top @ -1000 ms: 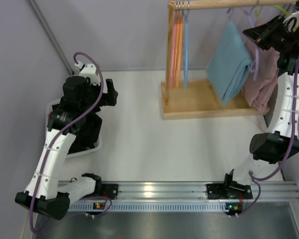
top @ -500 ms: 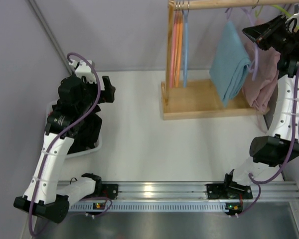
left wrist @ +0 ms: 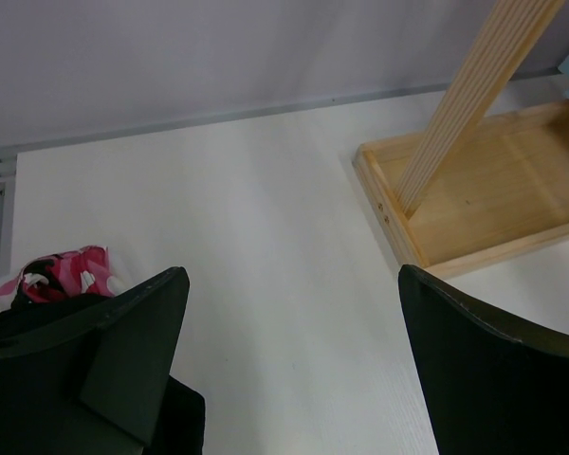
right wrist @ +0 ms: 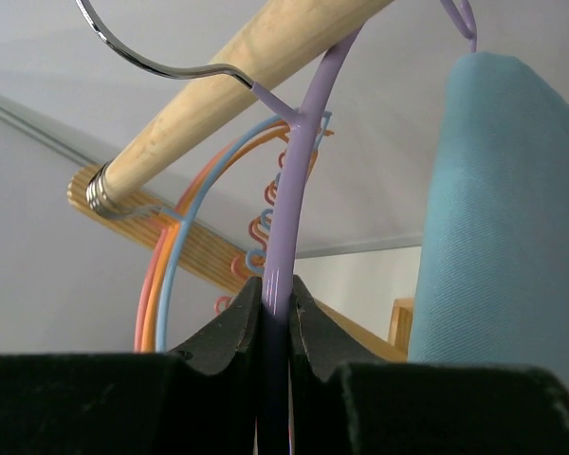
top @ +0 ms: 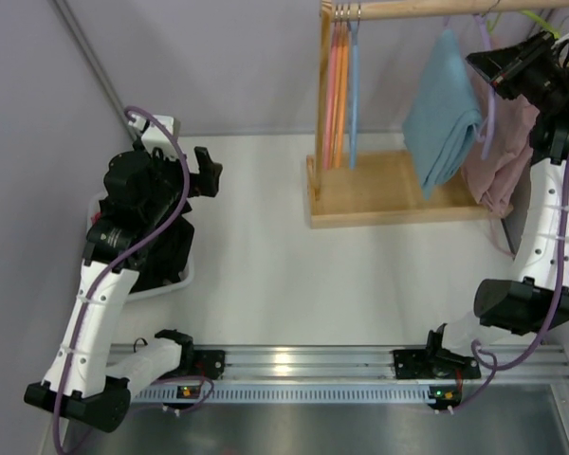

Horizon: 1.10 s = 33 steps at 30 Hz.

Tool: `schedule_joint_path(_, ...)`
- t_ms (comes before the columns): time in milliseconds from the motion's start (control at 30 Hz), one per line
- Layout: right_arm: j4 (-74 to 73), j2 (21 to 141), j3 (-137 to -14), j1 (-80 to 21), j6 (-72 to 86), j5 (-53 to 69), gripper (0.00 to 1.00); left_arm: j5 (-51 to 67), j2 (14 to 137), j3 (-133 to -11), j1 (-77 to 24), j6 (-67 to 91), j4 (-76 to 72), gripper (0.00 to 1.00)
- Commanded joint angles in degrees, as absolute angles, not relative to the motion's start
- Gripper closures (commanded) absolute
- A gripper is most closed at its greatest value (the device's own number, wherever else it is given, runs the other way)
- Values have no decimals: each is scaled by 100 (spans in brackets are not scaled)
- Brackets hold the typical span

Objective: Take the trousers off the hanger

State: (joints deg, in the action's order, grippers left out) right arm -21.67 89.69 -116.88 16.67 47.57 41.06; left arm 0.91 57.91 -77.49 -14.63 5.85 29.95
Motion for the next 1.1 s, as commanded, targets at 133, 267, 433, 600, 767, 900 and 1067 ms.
schedule_joint_path(133,-878,7191,-10882,1705,4316,4131,100,842,5581,-7419,-1433,54,2373,2)
schedule_joint_path(267,-1071,6734,-10224,1731,4219,4087,100,1291,5362,-6857,-1433,-395,2040,2)
schedule_joint_path(433,-1370,6031,-9459,1740,4350,3929,100,2020,4773,-5944,-1441,-746,1670,2)
schedule_joint_path(600,-1608,5354,-8667,1740,4640,3700,100,2382,4193,-5046,-1687,-1072,1442,2)
schedule_joint_path(767,-2038,4677,-8078,1740,4860,3393,100,2444,4122,-4623,-2344,-1282,1319,2)
schedule_joint_path(900,-2592,4377,-8068,1740,4948,2936,100,1725,4262,-4482,-3180,-1538,880,2)
schedule_joint_path(1067,-3155,4157,-8332,1810,4992,2531,100,618,4832,-4631,-4515,-1187,283,3)
